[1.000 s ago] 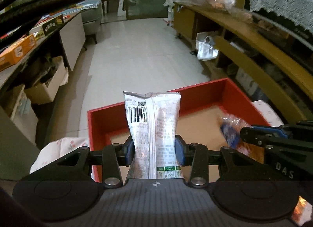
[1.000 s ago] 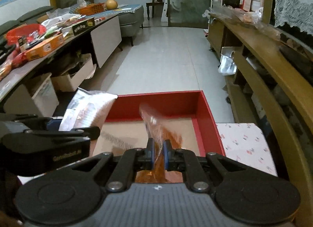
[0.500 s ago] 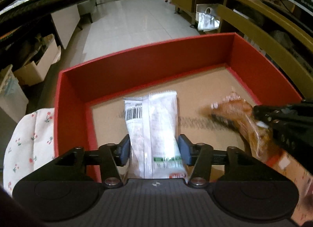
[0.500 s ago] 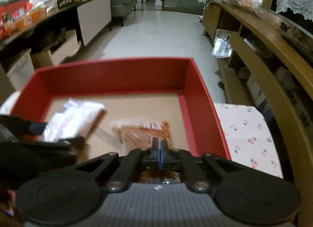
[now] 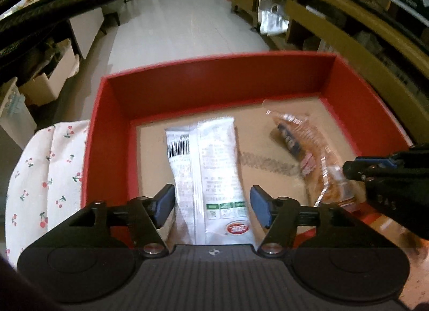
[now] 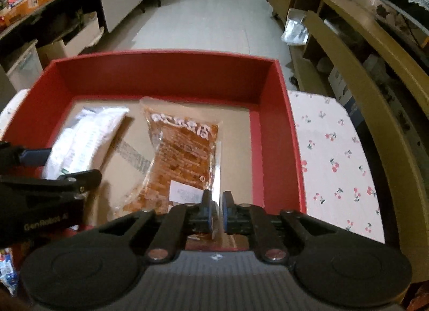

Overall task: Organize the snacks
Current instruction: 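Grasp the red candy bag with the left tool while the right tool grasps the clear bun pack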

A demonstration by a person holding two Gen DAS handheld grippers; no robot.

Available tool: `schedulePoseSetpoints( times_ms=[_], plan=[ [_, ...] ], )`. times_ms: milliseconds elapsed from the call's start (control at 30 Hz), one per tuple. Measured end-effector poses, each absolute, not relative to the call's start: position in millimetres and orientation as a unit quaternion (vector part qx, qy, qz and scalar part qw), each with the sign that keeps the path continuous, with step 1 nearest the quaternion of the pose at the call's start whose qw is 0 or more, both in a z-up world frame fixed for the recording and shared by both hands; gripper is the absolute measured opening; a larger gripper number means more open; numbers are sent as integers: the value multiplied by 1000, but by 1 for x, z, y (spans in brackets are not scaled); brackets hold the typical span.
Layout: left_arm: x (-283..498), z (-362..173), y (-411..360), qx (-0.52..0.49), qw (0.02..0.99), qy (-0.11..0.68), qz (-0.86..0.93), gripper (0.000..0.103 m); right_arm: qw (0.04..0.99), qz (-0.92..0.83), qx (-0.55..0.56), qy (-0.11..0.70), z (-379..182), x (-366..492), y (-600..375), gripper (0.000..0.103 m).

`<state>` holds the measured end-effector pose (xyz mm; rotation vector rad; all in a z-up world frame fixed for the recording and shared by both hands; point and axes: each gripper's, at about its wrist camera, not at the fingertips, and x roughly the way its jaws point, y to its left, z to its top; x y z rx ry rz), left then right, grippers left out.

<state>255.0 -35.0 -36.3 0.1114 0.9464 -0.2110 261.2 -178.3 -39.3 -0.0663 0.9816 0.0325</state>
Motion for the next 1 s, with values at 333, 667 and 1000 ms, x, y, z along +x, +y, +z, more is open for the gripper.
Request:
schedulePoseSetpoints(
  times_ms=[333,667,1000],
  plan=[
    [228,4,-28,16,900,421,-111,82,902,24,-12,431,4,228,-169,34],
    [191,9,-1,9,893,439,-97,82,895,48,-21,443,12,184,-146,38],
    [172,-7,20,-5,874,478,-93,82,870,77,-24,486,-16,178,-123,50]
  ],
)
